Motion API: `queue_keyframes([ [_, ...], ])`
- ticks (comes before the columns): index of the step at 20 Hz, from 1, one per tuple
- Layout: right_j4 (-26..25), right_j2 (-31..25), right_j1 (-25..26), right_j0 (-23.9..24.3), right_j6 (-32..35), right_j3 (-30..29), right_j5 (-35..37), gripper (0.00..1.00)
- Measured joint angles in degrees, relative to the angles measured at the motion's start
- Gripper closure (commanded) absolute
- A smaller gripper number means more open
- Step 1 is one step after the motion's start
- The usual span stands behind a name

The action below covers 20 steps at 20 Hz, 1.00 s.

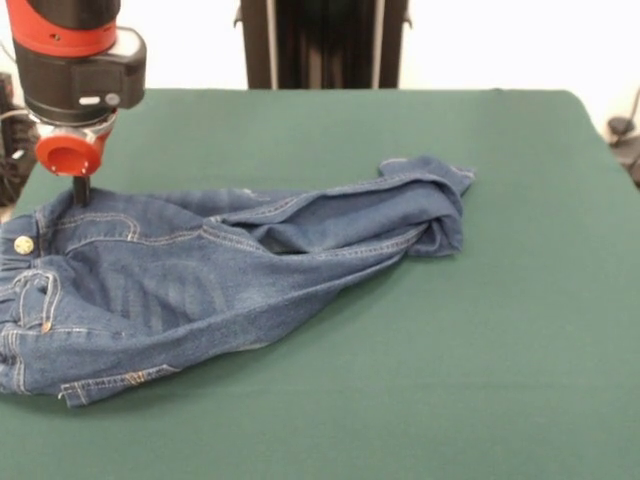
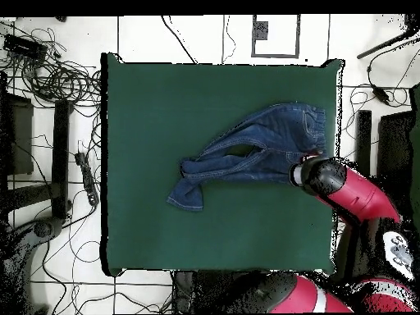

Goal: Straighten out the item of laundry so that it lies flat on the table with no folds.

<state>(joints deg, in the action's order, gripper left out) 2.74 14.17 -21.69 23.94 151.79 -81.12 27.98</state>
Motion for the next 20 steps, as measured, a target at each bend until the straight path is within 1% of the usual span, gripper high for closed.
queue_keyframes([
  [4, 0.0, 0.0, 0.0, 0.2, 0.0, 0.0, 0.0, 1.00],
  [5, 0.0, 0.0, 0.0, 0.2, 0.0, 0.0, 0.0, 0.00],
  [20, 0.0, 0.0, 0.0, 0.4, 0.0, 0.0, 0.0, 0.00],
])
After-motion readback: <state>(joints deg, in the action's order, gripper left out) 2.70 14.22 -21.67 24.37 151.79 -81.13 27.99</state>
